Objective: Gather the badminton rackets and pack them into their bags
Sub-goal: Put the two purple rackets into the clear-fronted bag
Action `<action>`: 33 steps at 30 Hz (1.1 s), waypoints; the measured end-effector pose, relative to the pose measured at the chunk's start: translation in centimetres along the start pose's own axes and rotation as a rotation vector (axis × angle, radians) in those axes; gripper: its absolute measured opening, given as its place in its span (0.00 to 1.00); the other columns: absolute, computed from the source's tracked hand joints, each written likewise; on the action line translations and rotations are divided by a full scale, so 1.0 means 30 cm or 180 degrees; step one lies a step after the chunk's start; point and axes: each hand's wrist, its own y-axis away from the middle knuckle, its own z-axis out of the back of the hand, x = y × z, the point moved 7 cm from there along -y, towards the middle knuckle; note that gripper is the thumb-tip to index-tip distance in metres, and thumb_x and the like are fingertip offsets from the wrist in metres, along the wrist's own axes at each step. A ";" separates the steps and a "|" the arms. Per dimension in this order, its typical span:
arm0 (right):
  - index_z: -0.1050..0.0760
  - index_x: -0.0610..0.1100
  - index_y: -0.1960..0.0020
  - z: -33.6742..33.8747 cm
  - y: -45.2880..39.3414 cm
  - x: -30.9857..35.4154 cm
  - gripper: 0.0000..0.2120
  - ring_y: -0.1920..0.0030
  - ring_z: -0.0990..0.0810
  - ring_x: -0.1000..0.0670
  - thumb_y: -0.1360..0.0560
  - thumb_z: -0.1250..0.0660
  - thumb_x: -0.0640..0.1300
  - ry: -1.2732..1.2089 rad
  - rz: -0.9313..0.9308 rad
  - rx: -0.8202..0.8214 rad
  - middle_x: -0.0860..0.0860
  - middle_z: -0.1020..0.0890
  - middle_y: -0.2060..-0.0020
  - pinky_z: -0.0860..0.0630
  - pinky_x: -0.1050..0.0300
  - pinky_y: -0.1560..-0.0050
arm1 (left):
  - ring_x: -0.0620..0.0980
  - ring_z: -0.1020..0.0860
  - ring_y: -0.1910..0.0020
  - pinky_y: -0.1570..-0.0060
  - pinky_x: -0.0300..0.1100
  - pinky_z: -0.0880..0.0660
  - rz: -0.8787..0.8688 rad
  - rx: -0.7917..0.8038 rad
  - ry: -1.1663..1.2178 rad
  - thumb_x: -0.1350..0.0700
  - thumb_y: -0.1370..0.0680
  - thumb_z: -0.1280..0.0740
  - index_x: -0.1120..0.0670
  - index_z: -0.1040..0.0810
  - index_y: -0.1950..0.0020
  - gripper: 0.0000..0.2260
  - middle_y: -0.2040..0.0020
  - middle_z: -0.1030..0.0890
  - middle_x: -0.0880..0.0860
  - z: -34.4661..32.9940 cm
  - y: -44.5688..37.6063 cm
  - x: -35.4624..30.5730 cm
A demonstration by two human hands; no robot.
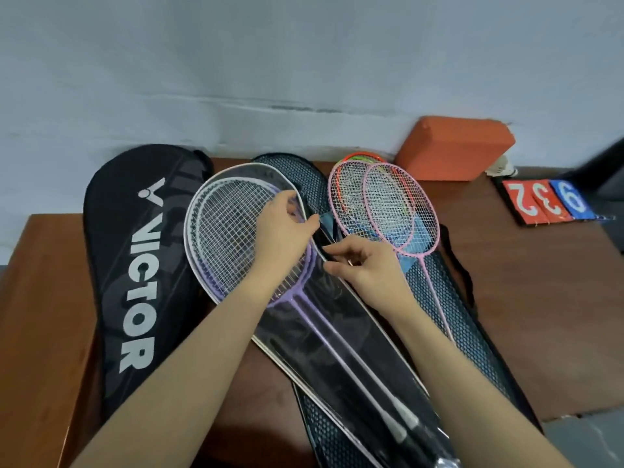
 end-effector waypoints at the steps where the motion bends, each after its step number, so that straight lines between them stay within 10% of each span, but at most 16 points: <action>1: 0.20 0.42 0.56 -0.012 0.001 0.001 0.10 0.68 0.28 0.57 0.33 0.28 0.31 0.0049 0.0015 0.0085 0.53 0.23 0.69 0.31 0.70 0.63 | 0.46 0.23 0.51 0.50 0.40 0.26 0.0073 -0.0001 0.0142 0.56 0.28 0.30 0.55 0.29 0.35 0.22 0.48 0.23 0.50 0.005 0.003 0.002; 16: 0.22 0.42 0.42 -0.079 -0.214 0.114 0.12 0.48 0.21 0.52 0.24 0.36 0.40 0.0533 0.0353 0.0207 0.50 0.19 0.50 0.26 0.58 0.43 | 0.44 0.20 0.54 0.54 0.36 0.23 0.0100 -0.0006 0.1258 0.64 0.29 0.30 0.51 0.25 0.39 0.20 0.51 0.20 0.49 0.104 0.129 0.021; 26: 0.20 0.43 0.50 -0.085 -0.231 0.133 0.08 0.61 0.23 0.56 0.28 0.32 0.36 0.0473 0.0463 0.0228 0.53 0.20 0.63 0.26 0.61 0.54 | 0.46 0.20 0.53 0.53 0.36 0.23 -0.0075 0.0024 0.1281 0.66 0.29 0.30 0.52 0.26 0.36 0.22 0.50 0.20 0.50 0.110 0.147 0.025; 33: 0.21 0.44 0.54 -0.066 -0.201 0.175 0.05 0.60 0.21 0.49 0.25 0.36 0.42 0.1669 0.1419 0.0071 0.52 0.18 0.61 0.25 0.42 0.53 | 0.38 0.27 0.47 0.46 0.35 0.28 -0.0714 -0.0038 0.0413 0.58 0.24 0.35 0.48 0.29 0.34 0.18 0.45 0.26 0.46 0.120 0.148 0.000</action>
